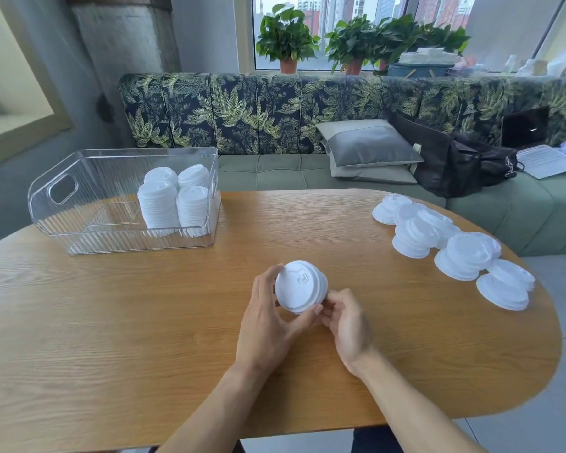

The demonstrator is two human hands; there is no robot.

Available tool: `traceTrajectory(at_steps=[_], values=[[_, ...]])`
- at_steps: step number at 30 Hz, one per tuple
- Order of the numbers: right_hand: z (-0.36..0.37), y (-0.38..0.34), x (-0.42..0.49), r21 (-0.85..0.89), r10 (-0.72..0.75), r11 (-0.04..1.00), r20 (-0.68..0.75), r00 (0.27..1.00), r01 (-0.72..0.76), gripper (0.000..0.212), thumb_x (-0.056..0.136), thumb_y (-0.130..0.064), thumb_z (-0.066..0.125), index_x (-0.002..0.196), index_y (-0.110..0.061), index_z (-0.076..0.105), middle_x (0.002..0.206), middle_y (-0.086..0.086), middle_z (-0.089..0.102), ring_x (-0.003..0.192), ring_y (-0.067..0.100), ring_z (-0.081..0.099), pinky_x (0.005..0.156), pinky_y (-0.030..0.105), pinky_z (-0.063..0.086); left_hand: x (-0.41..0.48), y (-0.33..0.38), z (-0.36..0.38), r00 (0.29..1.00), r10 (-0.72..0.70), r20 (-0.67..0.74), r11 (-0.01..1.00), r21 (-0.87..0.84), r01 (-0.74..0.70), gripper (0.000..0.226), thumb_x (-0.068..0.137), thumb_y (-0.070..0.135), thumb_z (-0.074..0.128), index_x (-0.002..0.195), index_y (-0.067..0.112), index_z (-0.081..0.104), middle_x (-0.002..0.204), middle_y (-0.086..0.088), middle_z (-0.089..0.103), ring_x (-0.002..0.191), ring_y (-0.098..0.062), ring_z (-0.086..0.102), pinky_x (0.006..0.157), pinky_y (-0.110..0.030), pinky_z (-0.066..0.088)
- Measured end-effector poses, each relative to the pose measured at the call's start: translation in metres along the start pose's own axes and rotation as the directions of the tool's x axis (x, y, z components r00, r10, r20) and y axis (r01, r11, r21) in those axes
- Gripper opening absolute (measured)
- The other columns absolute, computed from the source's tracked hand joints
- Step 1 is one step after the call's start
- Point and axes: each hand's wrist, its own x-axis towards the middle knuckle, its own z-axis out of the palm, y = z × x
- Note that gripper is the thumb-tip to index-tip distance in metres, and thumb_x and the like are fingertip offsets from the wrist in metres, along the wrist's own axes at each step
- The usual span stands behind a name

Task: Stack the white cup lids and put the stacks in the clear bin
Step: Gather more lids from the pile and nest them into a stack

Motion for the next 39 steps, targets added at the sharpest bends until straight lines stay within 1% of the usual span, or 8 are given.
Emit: traceTrajectory(at_steps=[3,6,10,14,25,30,34,39], values=[[-0.0024,-0.0018,0.0031,0.076,0.078,0.994,-0.015,0.997,-0.077,0.059,0.110,-0.045,0.034,0.104,-0.010,0.082,0.083,0.006,0.073,0.070,0.008,0.062,0.067,0.022,0.053,-0.0013,0.0029,-0.0012,0.999,0.032,0.042,0.999,0.029,-0.034,0.086,0.075,0.069,0.076,0.144,0.038,0.035,0.139,0.023,0.044,0.123,0.014,0.048,0.090,-0.005,0.044],[-0.0032,-0.0038,0.0059,0.106,0.100,0.990,-0.055,0.993,-0.094,0.045,0.108,-0.037,0.044,0.100,-0.018,0.083,0.080,-0.003,0.070,0.066,0.003,0.060,0.058,0.019,0.049,-0.0018,0.0039,-0.0014,0.996,0.052,0.076,0.997,0.046,-0.056,0.087,0.074,0.070,0.075,0.145,0.035,0.038,0.140,0.022,0.044,0.122,0.016,0.047,0.089,-0.001,0.042],[-0.0041,-0.0023,0.0060,0.160,0.111,0.983,-0.098,0.989,-0.094,0.036,0.107,-0.026,0.045,0.109,-0.007,0.075,0.092,0.003,0.075,0.078,0.009,0.069,0.063,0.023,0.054,-0.0027,0.0027,-0.0010,0.996,0.052,0.072,0.997,0.049,-0.056,0.087,0.075,0.064,0.081,0.145,0.032,0.040,0.140,0.019,0.046,0.121,0.016,0.047,0.088,-0.002,0.044],[-0.0037,-0.0037,0.0048,0.208,0.098,0.975,-0.097,0.990,-0.076,0.025,0.105,-0.019,0.045,0.105,-0.007,0.066,0.090,0.003,0.073,0.078,0.011,0.068,0.063,0.025,0.054,-0.0026,0.0065,-0.0029,0.999,0.036,0.034,0.998,0.056,-0.038,0.087,0.072,0.071,0.075,0.143,0.039,0.036,0.138,0.025,0.044,0.117,0.019,0.048,0.084,0.002,0.041],[0.0008,-0.0060,-0.0008,0.111,0.063,0.992,-0.091,0.994,-0.053,0.037,0.104,-0.023,0.041,0.099,-0.014,0.076,0.090,0.007,0.073,0.079,0.013,0.066,0.068,0.027,0.048,-0.0027,0.0083,-0.0024,0.997,0.056,0.043,0.989,0.136,-0.062,0.086,0.073,0.069,0.076,0.142,0.045,0.030,0.136,0.032,0.037,0.115,0.007,0.051,0.073,-0.002,0.038],[0.0012,-0.0053,0.0018,0.079,0.087,0.994,-0.123,0.989,-0.078,0.036,0.107,-0.021,0.043,0.113,0.006,0.068,0.091,0.010,0.070,0.079,0.015,0.065,0.066,0.027,0.048,-0.0017,0.0066,-0.0003,0.998,0.058,0.032,0.984,0.166,-0.062,0.086,0.074,0.060,0.086,0.138,0.040,0.033,0.140,0.022,0.042,0.112,0.000,0.058,0.070,-0.007,0.042],[0.0014,-0.0066,0.0011,0.082,0.095,0.993,-0.133,0.987,-0.085,0.031,0.107,-0.018,0.045,0.111,-0.003,0.072,0.090,0.009,0.073,0.077,0.014,0.067,0.061,0.024,0.050,-0.0023,0.0075,-0.0004,0.997,0.076,0.007,0.983,0.170,-0.076,0.086,0.073,0.059,0.086,0.137,0.040,0.033,0.140,0.021,0.042,0.112,-0.003,0.059,0.070,-0.019,0.051],[0.0028,-0.0084,0.0005,0.101,0.087,0.992,-0.132,0.987,-0.073,0.029,0.106,-0.017,0.045,0.106,-0.005,0.072,0.089,0.011,0.072,0.078,0.018,0.066,0.061,0.026,0.048,-0.0024,0.0104,-0.0007,0.998,0.068,0.010,0.982,0.177,-0.069,0.085,0.070,0.067,0.080,0.137,0.040,0.034,0.140,0.022,0.044,0.110,-0.001,0.059,0.070,-0.016,0.047]])
